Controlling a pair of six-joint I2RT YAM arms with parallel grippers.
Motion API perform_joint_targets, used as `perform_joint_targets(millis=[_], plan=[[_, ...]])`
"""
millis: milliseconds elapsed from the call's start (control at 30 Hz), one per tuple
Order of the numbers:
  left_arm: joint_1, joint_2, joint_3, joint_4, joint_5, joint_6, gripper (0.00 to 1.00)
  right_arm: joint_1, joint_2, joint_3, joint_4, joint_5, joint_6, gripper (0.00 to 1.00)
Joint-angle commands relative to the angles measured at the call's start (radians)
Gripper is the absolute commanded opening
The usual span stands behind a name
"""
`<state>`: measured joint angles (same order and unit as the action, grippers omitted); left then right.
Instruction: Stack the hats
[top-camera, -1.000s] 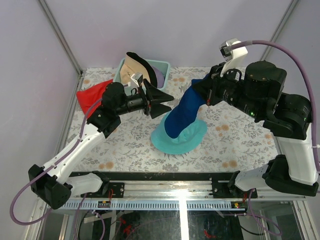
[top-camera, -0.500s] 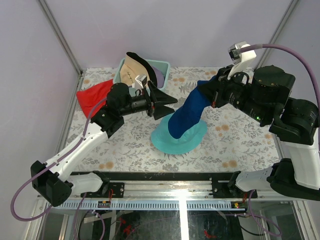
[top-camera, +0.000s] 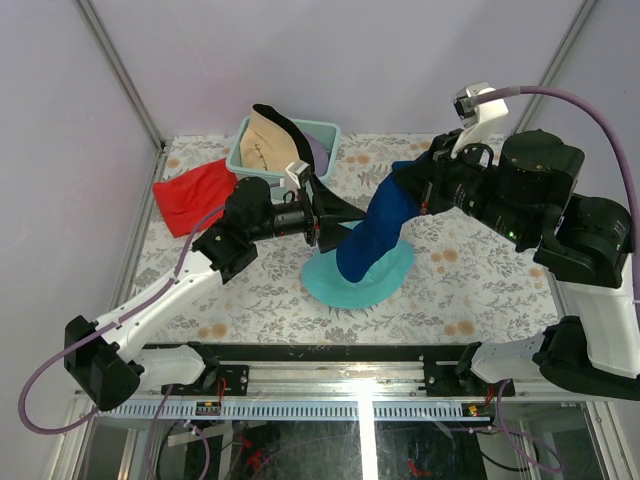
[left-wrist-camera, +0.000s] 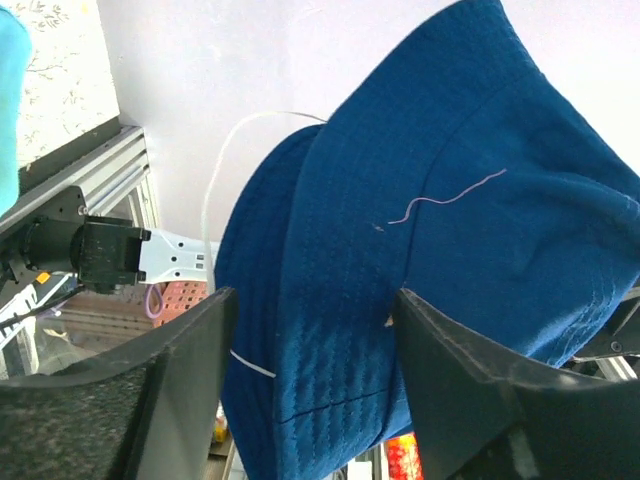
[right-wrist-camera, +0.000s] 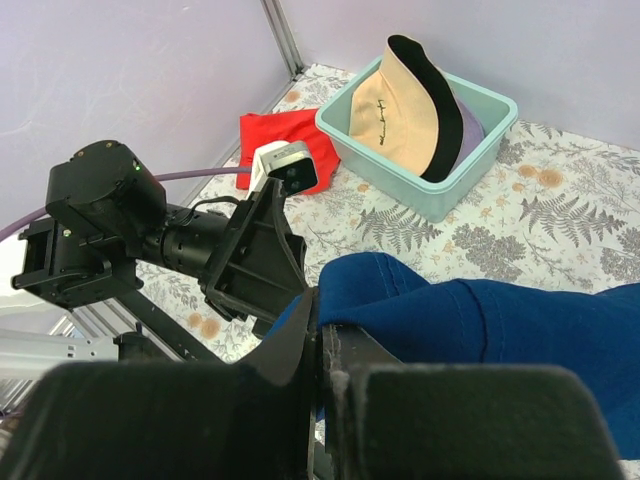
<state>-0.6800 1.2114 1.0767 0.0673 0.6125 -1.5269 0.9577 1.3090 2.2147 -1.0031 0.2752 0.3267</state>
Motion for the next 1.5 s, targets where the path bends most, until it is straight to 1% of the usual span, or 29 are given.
perform_joint_targets(millis=[0,100,167,267,300,567,733,800,967,1167,1267,1333,1467], plan=[[-0.008,-0.016,0.000,0.105,-0.048,-0.036,0.58,0.007,-0.019,-0.023,0.066,-0.008,0.016,0.00],[-0.009,-0.019,-0.008,0.113,-0.072,-0.044,0.40,0.007,-0.045,-0.065,0.069,-0.005,0.028,0.00],[-0.009,-0.019,-0.030,0.148,-0.084,-0.066,0.24,0.006,-0.063,-0.094,0.069,-0.003,0.039,0.00],[-0.008,-0.018,-0.053,0.176,-0.094,-0.070,0.03,0.006,-0.090,-0.122,0.053,0.021,0.045,0.00],[-0.008,-0.021,-0.056,0.168,-0.100,-0.061,0.00,0.006,-0.096,-0.124,0.039,0.034,0.046,0.00],[0.008,-0.071,-0.118,0.138,-0.157,0.010,0.00,0.006,-0.118,-0.118,-0.093,0.132,0.048,0.00],[0.017,-0.102,-0.150,0.146,-0.186,0.019,0.00,0.006,-0.052,-0.079,-0.205,0.133,0.068,0.00],[0.017,-0.113,-0.167,0.144,-0.201,0.025,0.00,0.006,-0.033,-0.088,-0.226,0.122,0.077,0.00],[0.022,-0.154,-0.236,0.171,-0.255,0.072,0.00,0.005,-0.018,-0.182,-0.165,0.101,0.061,0.00],[0.054,-0.173,-0.297,0.200,-0.303,0.131,0.00,0.004,0.055,-0.189,-0.153,0.125,0.020,0.00],[0.083,-0.190,-0.304,0.207,-0.321,0.179,0.00,0.000,0.079,-0.210,-0.146,0.131,0.010,0.00],[0.103,-0.199,-0.299,0.184,-0.332,0.218,0.00,-0.012,0.085,-0.237,-0.132,0.122,0.008,0.00],[0.146,-0.210,-0.298,0.151,-0.336,0.279,0.00,-0.043,0.094,-0.279,-0.127,0.085,0.012,0.03]])
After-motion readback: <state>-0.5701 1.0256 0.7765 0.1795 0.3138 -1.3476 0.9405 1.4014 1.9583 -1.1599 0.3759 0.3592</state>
